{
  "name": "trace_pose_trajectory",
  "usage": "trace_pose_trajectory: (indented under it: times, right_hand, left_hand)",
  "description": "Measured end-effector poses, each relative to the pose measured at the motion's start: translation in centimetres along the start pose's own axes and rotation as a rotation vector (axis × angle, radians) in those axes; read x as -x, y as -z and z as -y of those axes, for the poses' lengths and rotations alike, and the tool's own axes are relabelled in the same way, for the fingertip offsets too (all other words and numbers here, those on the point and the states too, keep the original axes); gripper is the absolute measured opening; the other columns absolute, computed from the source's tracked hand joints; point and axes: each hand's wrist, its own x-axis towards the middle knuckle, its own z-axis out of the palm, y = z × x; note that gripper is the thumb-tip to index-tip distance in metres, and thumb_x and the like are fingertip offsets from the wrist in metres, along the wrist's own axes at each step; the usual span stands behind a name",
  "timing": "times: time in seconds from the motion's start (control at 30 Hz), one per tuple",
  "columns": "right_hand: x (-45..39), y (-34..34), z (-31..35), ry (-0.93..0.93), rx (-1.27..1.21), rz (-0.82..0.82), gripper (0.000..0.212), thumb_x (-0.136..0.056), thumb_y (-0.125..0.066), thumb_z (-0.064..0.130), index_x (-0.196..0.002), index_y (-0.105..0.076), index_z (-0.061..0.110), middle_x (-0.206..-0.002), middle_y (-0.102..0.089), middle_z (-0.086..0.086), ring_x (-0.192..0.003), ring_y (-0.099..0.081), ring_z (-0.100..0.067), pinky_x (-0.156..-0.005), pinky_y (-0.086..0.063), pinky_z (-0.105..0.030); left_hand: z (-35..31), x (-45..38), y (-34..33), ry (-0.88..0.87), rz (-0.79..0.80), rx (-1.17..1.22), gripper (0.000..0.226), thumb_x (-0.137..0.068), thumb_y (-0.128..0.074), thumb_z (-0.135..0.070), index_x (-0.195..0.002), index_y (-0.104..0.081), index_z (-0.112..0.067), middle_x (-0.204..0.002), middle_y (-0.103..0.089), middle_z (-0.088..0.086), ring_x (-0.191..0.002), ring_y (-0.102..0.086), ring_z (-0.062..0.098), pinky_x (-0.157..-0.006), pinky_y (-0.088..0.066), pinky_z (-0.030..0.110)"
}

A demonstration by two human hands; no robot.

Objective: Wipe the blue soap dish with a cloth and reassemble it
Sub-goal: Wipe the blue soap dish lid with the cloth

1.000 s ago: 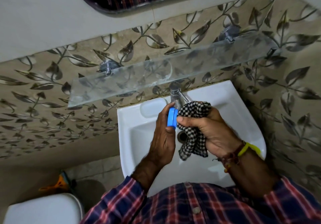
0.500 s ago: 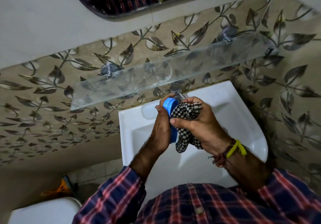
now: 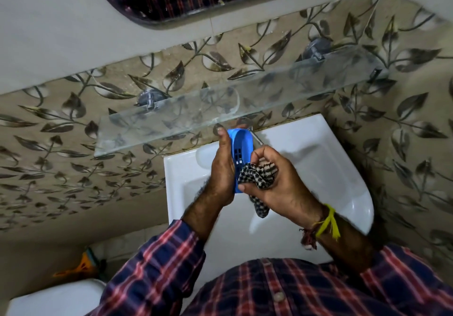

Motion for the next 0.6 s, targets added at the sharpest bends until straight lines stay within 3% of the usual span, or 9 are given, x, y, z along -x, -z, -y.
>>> trace_pose_trajectory:
  times: [0.07,0.17,0.23,0.37,0.43,0.5,0.53,0.6]
  right_hand:
    - [0.0,-0.1,0.0,0.025,0.038,0.018,0.046,-0.068,-0.084,0.003,-0.091,-0.049,0.023,-0.075,-0.067,-0.002,-0.063,-0.064,-0.021,-0.064,-0.058,-0.044]
    - [0.5,-0.4,-0.4,0.101,0.154,0.047,0.045,-0.074,-0.083,0.007,-0.094,-0.046,0.024,-0.073,-0.069,0.011,-0.063,-0.063,-0.002,-0.062,-0.054,-0.026]
    - [0.9,-0.4,-0.6,0.161,0.254,0.03,0.046,-0.075,-0.085,0.012,-0.095,-0.045,0.025,-0.077,-0.07,0.021,-0.07,-0.064,0.001,-0.064,-0.051,-0.021]
    - [1.2,-0.9,-0.7,0.264,0.356,-0.073,0.047,-0.075,-0.081,0.009,-0.094,-0.043,0.029,-0.072,-0.068,0.009,-0.063,-0.061,-0.009,-0.059,-0.051,-0.035]
    - [1.0,-1.1,-0.5,0.233,0.273,-0.079,0.046,-0.074,-0.08,0.007,-0.094,-0.044,0.027,-0.07,-0.067,0.004,-0.061,-0.062,-0.013,-0.058,-0.053,-0.038]
    - [0.6,-0.8,-0.3,0.137,0.095,-0.112,0.047,-0.07,-0.084,0.006,-0.094,-0.047,0.023,-0.077,-0.069,0.004,-0.063,-0.064,-0.01,-0.06,-0.055,-0.029]
    - [0.2,-0.4,-0.2,0.076,0.016,-0.165,0.048,-0.068,-0.086,0.004,-0.093,-0.049,0.021,-0.08,-0.068,0.004,-0.067,-0.064,-0.009,-0.062,-0.055,-0.026]
    - [-0.6,0.4,0.1,-0.08,-0.216,-0.238,0.044,-0.067,-0.085,-0.004,-0.091,-0.054,0.015,-0.081,-0.067,0.001,-0.07,-0.064,-0.012,-0.065,-0.058,-0.028]
  left_hand:
    - [0.4,0.3,0.1,0.027,0.011,0.083,0.066,-0.084,-0.038,-0.077,-0.1,-0.078,-0.027,-0.086,-0.071,0.007,-0.079,-0.069,0.02,-0.075,-0.056,0.032]
    - [-0.4,0.2,0.4,0.091,-0.04,0.08,0.066,-0.084,-0.045,-0.076,-0.096,-0.074,-0.017,-0.085,-0.062,0.012,-0.074,-0.061,0.024,-0.072,-0.05,0.035]
    - [-1.1,0.1,0.5,0.167,-0.055,0.048,0.067,-0.076,-0.052,-0.079,-0.084,-0.065,-0.014,-0.077,-0.055,0.011,-0.067,-0.056,0.023,-0.066,-0.046,0.033]
    - [-0.9,0.0,0.7,0.266,-0.067,0.107,0.068,-0.081,-0.047,-0.082,-0.078,-0.061,-0.016,-0.077,-0.054,0.008,-0.069,-0.055,0.022,-0.068,-0.043,0.033]
    - [-1.0,0.0,1.0,0.278,-0.053,0.131,0.076,-0.084,-0.035,-0.084,-0.088,-0.066,-0.015,-0.086,-0.061,0.012,-0.079,-0.062,0.026,-0.076,-0.047,0.036]
    - [-0.9,0.2,1.4,0.231,-0.029,0.095,0.083,-0.083,-0.024,-0.086,-0.118,-0.064,-0.022,-0.111,-0.07,0.013,-0.098,-0.07,0.028,-0.089,-0.053,0.043]
    - [-0.4,0.7,1.8,0.146,-0.023,0.027,0.082,-0.082,-0.023,-0.087,-0.134,-0.053,-0.031,-0.129,-0.066,0.01,-0.109,-0.069,0.025,-0.095,-0.053,0.047]
    - [1.5,2.2,3.6,-0.21,-0.014,-0.309,0.079,-0.084,-0.034,-0.082,-0.152,-0.026,-0.042,-0.158,-0.038,0.002,-0.135,-0.052,0.02,-0.108,-0.044,0.049]
